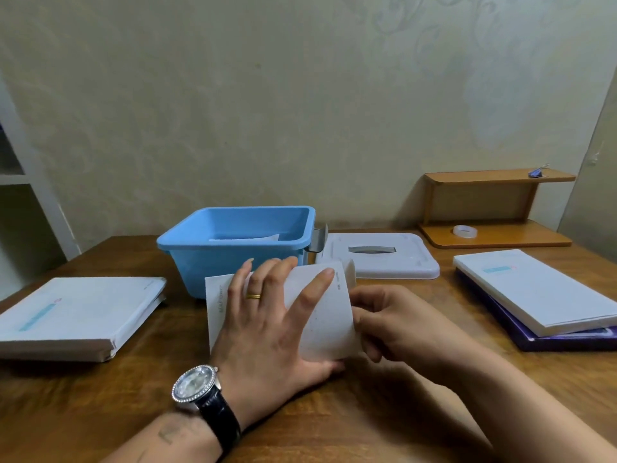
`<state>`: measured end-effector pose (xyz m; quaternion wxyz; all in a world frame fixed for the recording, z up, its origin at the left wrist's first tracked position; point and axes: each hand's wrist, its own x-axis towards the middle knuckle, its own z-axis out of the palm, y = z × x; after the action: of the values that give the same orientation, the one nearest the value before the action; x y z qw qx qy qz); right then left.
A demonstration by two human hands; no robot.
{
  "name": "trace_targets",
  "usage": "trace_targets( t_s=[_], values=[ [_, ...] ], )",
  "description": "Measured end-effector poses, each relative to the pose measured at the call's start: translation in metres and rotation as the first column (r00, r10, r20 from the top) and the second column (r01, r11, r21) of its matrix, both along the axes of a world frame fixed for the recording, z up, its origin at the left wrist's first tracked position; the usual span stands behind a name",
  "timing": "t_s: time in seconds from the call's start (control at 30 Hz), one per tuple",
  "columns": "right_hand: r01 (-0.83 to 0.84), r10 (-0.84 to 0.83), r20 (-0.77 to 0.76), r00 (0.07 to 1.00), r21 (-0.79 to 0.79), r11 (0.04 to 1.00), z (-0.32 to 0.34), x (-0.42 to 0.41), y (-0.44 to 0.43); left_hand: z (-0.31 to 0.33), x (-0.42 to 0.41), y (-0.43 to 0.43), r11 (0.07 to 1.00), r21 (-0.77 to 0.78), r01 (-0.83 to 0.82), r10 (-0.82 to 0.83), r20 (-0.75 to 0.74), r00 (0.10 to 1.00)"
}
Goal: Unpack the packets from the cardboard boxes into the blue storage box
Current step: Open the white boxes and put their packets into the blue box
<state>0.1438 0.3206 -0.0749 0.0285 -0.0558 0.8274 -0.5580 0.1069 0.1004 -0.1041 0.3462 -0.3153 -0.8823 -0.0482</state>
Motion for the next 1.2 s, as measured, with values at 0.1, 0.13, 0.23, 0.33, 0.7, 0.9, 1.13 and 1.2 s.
trace_targets(
  t_s=[0.1,0.13,0.23,0.33,0.7,0.9,1.13,1.2],
  values=[
    [-0.048,0.045,0.048,0.998,0.066,0.997,-0.001,-0.001,0.003,-0.001,0.002,0.002,0.998,-0.029,0.048,-0.048,-0.006,0.999],
    [-0.066,0.06,0.065,0.996,0.096,0.993,0.0,-0.001,0.002,-0.001,0.003,0.003,0.997,-0.034,0.064,-0.064,-0.012,0.998],
    [-0.158,0.147,0.105,0.984,0.108,0.982,0.004,0.0,0.004,-0.001,0.006,0.007,0.994,-0.026,0.102,-0.103,-0.035,0.994],
    [-0.185,0.17,0.123,0.978,0.122,0.975,0.006,-0.001,0.003,-0.003,0.006,0.008,0.992,-0.023,0.122,-0.123,-0.039,0.992],
    [0.126,-0.121,-0.044,0.992,0.11,0.986,0.005,-0.003,0.037,0.005,-0.007,-0.01,0.999,0.006,-0.039,0.038,0.101,0.994],
    [0.041,-0.029,0.141,0.99,-0.081,0.996,-0.001,-0.006,0.03,0.002,-0.01,-0.015,0.999,-0.047,-0.015,0.022,0.139,0.99],
    [0.116,-0.111,0.05,0.993,-0.102,0.988,-0.005,0.002,0.021,0.006,-0.011,-0.031,1.0,-0.008,0.008,-0.007,0.174,0.985],
    [0.167,-0.168,0.007,0.986,-0.157,0.973,-0.004,0.004,0.028,0.008,-0.013,-0.043,1.0,0.022,-0.022,0.018,0.175,0.984]
  ],
)
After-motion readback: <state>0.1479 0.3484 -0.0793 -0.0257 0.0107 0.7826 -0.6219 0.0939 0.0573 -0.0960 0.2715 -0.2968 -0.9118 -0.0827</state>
